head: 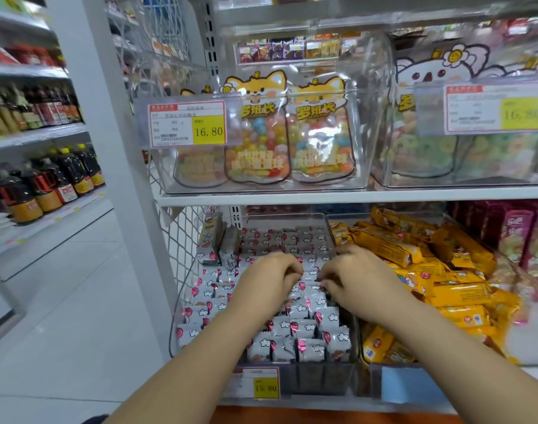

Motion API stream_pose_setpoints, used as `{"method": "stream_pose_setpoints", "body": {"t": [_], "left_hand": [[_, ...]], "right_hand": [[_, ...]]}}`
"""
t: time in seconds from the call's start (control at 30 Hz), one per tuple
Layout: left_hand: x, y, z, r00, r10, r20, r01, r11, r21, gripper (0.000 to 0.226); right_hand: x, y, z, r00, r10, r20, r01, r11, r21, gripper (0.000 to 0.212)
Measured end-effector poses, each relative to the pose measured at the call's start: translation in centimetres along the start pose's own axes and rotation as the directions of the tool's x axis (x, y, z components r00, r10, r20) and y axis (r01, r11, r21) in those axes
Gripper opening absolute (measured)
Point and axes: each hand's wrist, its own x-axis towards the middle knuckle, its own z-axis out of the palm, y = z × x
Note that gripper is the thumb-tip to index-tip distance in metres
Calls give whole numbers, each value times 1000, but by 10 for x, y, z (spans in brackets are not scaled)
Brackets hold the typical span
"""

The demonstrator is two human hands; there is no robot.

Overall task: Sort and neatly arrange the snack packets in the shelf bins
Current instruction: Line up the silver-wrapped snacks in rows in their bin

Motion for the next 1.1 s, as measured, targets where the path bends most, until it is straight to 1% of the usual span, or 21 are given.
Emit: {"method": "stream_pose_setpoints", "body": {"t": [0.03, 0.1, 0.17, 0.2, 0.23, 0.27, 0.33, 0.37, 0.4, 0.43, 0.53, 0.6, 0.7, 0.8, 0.9, 0.97, 1.03, 1.1], "left_hand": [[-4, -2, -6, 997, 13, -81, -11, 1000, 27, 14], [-9, -8, -17, 965, 51, -258, -5, 984, 177, 19], [-10, -19, -26, 920, 45, -389, 97, 937, 337, 24], [-8, -26, -29, 907, 17, -421, 158, 912, 378, 28], [-5, -35, -31, 907, -26, -420, 211, 891, 402, 35], [-3, -42, -32, 919, -81, -385, 254, 870, 422, 44], [1, -52, -31, 939, -212, -271, 319, 833, 452, 61], [2, -55, -29, 935, -265, -234, 347, 817, 460, 65], [2, -55, -28, 931, -286, -227, 362, 804, 471, 64], [1, -55, -26, 932, -271, -243, 358, 797, 487, 59], [-3, -50, -25, 944, -141, -299, 283, 813, 510, 46], [-4, -48, -22, 948, -131, -289, 257, 851, 459, 45], [-12, -44, -21, 943, -129, -306, 241, 899, 365, 36], [-26, -40, -24, 932, -64, -356, 166, 950, 263, 34], [-41, -36, -28, 925, -15, -379, 90, 979, 183, 33], [-48, -35, -30, 905, 51, -423, 10, 990, 140, 26], [-53, -31, -32, 879, 135, -457, -89, 989, 120, 30], [-59, -21, -33, 866, 216, -451, -191, 976, 101, 31]], "right_hand": [[-2, 1, -1, 999, 15, -44, -12, 998, 62, 22], [-7, 1, -2, 994, 23, -107, -8, 990, 140, 19], [-11, 2, -4, 989, 22, -146, 5, 984, 181, 18], [-13, 2, -5, 988, 24, -155, 7, 981, 196, 18], [-15, 3, -6, 987, 24, -158, 10, 978, 210, 19], [-16, 3, -6, 987, 20, -158, 15, 976, 218, 19], [-18, 2, -8, 987, 9, -159, 26, 975, 219, 19], [-19, 2, -9, 987, 2, -162, 34, 975, 220, 19], [-20, 2, -9, 987, -3, -163, 39, 974, 222, 19], [-20, 2, -9, 987, -4, -160, 41, 974, 225, 19], [-20, 2, -10, 987, -9, -163, 47, 972, 232, 19], [-20, 3, -11, 985, -16, -170, 56, 971, 232, 18], [-20, 3, -11, 983, -23, -182, 67, 969, 239, 19], [-20, 4, -11, 980, -38, -197, 89, 963, 255, 18], [-20, 3, -12, 980, -41, -194, 97, 952, 292, 17], [-21, 0, -12, 982, -47, -184, 104, 944, 312, 17], [-22, -2, -14, 978, -45, -206, 118, 926, 358, 20], [-22, -4, -17, 975, -4, -224, 110, 881, 461, 29]]}}
